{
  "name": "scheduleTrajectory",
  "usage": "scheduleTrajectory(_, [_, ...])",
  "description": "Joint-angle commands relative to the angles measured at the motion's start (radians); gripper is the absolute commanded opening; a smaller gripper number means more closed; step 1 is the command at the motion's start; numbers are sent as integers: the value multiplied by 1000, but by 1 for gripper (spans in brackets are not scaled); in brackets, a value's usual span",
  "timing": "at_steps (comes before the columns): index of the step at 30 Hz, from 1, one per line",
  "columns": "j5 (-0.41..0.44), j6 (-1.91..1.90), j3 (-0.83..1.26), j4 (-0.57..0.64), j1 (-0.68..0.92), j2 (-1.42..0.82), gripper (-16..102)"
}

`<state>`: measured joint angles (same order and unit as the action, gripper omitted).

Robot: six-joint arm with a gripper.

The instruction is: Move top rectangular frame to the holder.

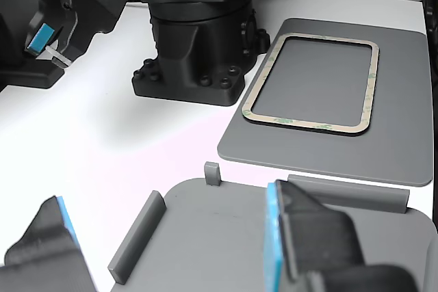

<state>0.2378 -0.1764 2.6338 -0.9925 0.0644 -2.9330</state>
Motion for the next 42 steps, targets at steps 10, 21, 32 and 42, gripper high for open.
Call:
scheduleTrajectory(10, [-61, 48, -360, -75, 29, 195, 100])
scheduleTrajectory(21, [-155, 321, -652, -236, 267, 483, 100])
scheduleTrajectory(32, [-21, 325, -701, -327, 603, 661, 100])
scheduleTrajectory(42, [11, 270, -819, -445, 778, 856, 100])
